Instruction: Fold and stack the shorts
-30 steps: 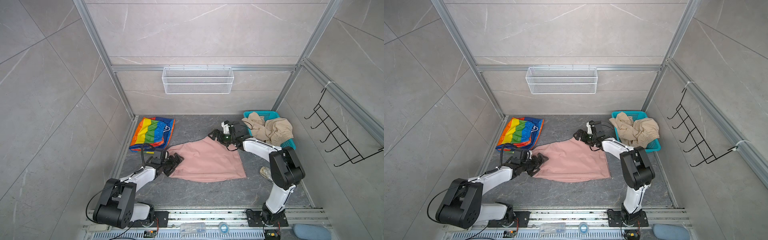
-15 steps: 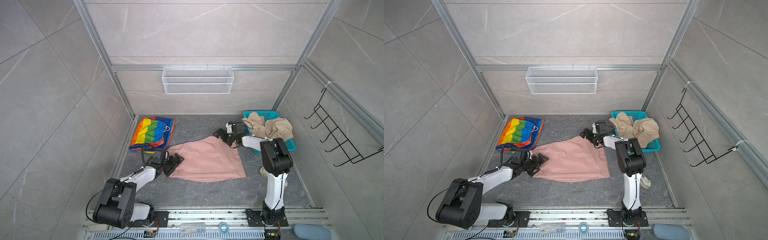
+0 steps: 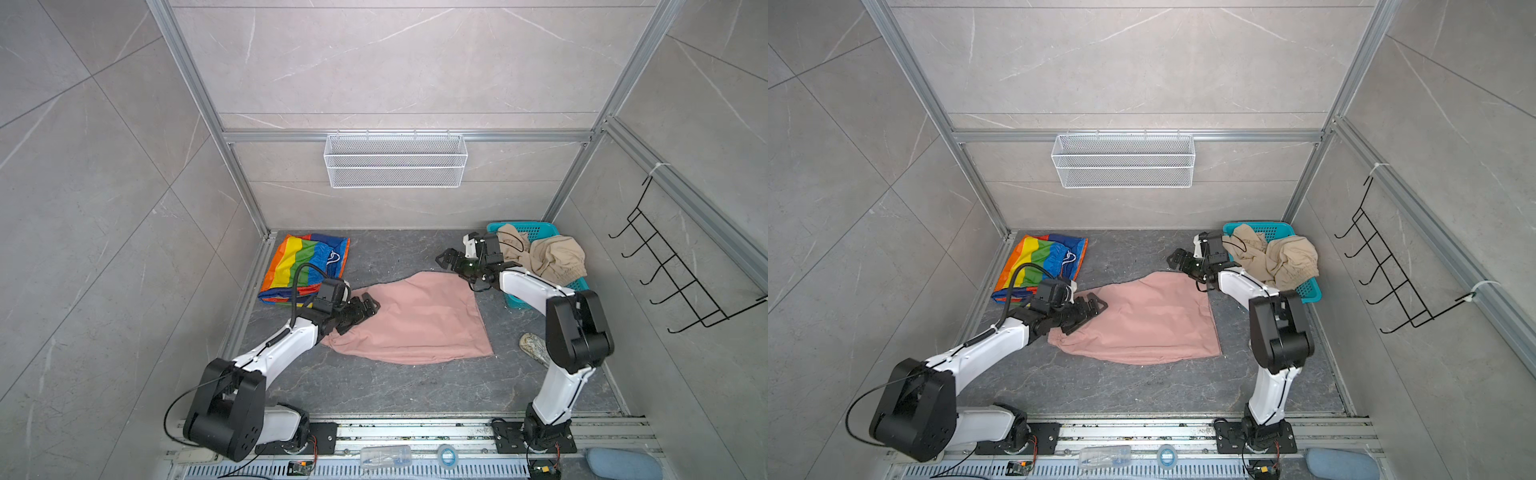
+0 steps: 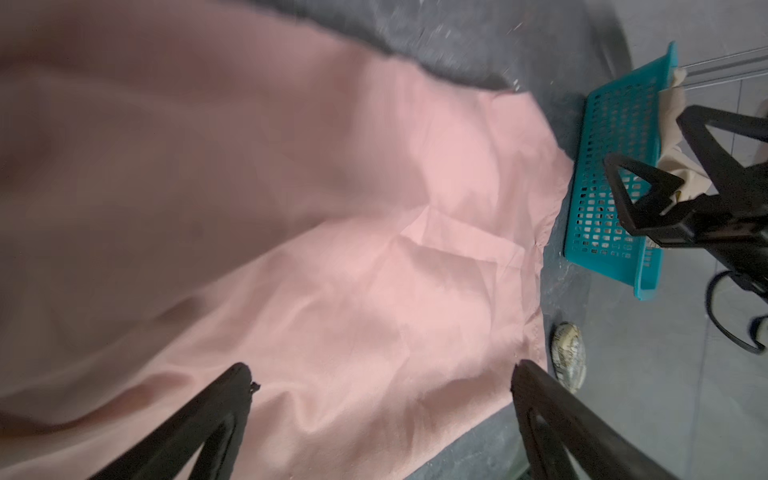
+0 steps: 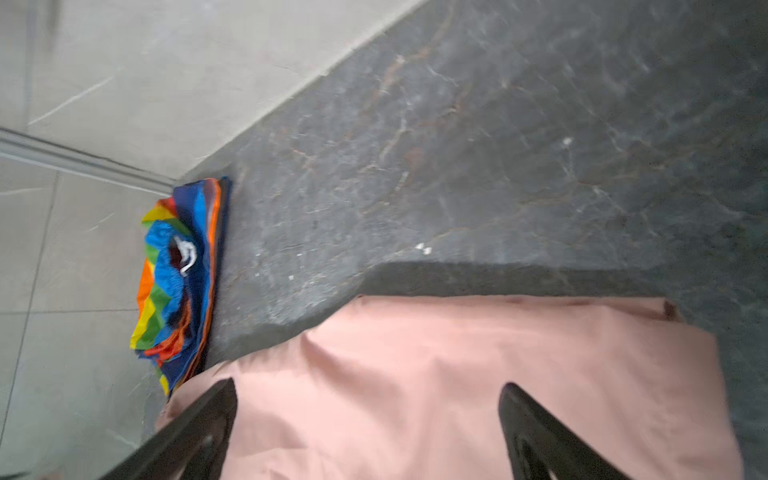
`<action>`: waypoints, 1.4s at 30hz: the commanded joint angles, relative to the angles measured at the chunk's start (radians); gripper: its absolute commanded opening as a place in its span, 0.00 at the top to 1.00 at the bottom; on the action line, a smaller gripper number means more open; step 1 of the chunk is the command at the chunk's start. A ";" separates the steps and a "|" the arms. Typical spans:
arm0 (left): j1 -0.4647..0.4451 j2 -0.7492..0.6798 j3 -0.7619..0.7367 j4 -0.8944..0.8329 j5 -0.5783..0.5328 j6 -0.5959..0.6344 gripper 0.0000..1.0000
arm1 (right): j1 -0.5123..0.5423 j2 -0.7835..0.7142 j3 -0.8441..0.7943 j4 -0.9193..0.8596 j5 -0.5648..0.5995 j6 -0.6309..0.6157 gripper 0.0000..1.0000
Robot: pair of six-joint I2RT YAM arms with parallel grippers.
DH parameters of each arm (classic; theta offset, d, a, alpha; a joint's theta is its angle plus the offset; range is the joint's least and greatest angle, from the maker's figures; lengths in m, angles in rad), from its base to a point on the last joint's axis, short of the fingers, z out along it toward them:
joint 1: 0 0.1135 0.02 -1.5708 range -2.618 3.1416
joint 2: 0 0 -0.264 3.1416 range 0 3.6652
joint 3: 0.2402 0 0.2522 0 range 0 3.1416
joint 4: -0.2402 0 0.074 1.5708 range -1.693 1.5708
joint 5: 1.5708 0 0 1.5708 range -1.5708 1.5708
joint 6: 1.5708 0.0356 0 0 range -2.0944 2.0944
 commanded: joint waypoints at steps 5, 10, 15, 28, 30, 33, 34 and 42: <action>0.070 -0.150 -0.012 -0.221 -0.344 0.194 0.01 | 0.082 -0.137 -0.130 -0.118 0.055 -0.078 0.00; 0.159 -0.196 -0.127 -0.153 -0.257 0.196 0.01 | 0.096 -0.168 -0.238 -0.104 0.020 -0.069 0.01; 0.267 -0.151 -0.187 -0.086 -0.125 0.199 0.02 | 0.096 -0.205 -0.325 -0.110 0.019 -0.087 0.01; 0.279 0.061 -0.145 -0.018 -0.020 0.241 0.15 | 0.097 -0.260 -0.463 -0.095 0.040 -0.069 0.00; 0.278 0.065 -0.148 -0.026 -0.025 0.241 0.19 | 0.097 -0.268 -0.469 -0.099 0.043 -0.060 0.00; 0.277 0.069 -0.157 -0.031 -0.029 0.241 0.27 | 0.096 -0.276 -0.476 -0.094 0.041 -0.046 0.01; 0.277 0.078 -0.152 -0.042 -0.030 0.244 0.31 | 0.097 -0.276 -0.476 -0.093 0.039 -0.043 0.01; 0.218 0.128 -0.103 -0.134 -0.081 0.270 0.62 | 0.096 -0.303 -0.477 -0.110 0.036 -0.047 0.01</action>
